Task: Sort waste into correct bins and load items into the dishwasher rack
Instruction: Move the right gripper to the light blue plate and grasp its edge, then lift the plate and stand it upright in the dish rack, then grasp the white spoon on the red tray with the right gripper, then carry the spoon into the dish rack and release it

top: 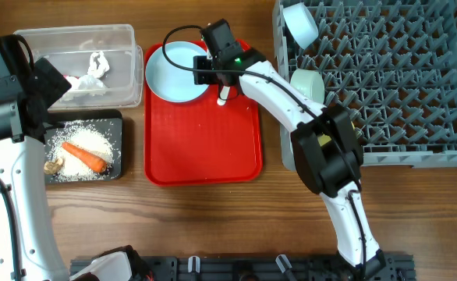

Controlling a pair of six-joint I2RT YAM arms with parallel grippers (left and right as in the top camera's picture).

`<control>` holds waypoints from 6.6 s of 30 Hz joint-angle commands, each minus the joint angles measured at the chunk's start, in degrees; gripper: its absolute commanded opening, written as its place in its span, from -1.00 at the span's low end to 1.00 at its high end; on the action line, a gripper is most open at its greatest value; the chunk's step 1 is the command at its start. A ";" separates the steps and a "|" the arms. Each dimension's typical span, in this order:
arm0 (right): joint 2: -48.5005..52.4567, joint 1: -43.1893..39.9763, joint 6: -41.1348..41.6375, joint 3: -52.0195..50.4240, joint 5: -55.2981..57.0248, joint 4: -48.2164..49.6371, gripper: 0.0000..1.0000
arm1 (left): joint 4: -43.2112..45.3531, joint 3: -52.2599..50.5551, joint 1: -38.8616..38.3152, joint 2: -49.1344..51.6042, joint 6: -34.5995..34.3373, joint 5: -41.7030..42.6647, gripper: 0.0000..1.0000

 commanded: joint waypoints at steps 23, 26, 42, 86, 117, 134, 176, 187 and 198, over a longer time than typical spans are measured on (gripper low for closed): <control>5.77 -1.70 15.37 -0.11 0.35 -1.25 -0.66 | 0.00 0.94 0.33 -0.42 0.07 -0.74 1.00; 6.08 -1.46 15.96 -0.11 0.20 -1.29 -0.91 | 0.00 0.94 0.33 -0.42 0.07 -0.74 1.00; -12.76 -3.98 -4.61 0.02 11.26 -2.99 -0.92 | 0.00 0.94 0.33 -0.42 0.07 -0.74 1.00; -12.15 -25.35 -43.93 -0.11 50.69 -2.16 -0.82 | 0.00 0.94 0.33 -0.42 0.07 -0.74 0.99; -7.96 -0.07 16.65 -0.81 12.59 -12.61 0.99 | 0.00 0.94 0.33 -0.42 0.07 -0.74 1.00; 5.25 -1.31 26.01 -0.81 11.06 -3.37 0.43 | 0.00 0.94 0.33 -0.39 0.07 -0.74 1.00; -39.65 -18.64 -39.54 -0.70 11.93 -43.45 -0.91 | 0.00 0.94 0.33 -0.39 0.07 -0.74 1.00; -38.07 -35.15 -35.74 -19.96 3.26 -32.06 -0.91 | 0.00 0.94 0.33 -0.39 0.07 -0.74 1.00; -37.83 -35.19 -35.04 -29.94 3.50 -19.26 -0.43 | 0.00 0.94 0.33 -0.39 0.07 -0.74 1.00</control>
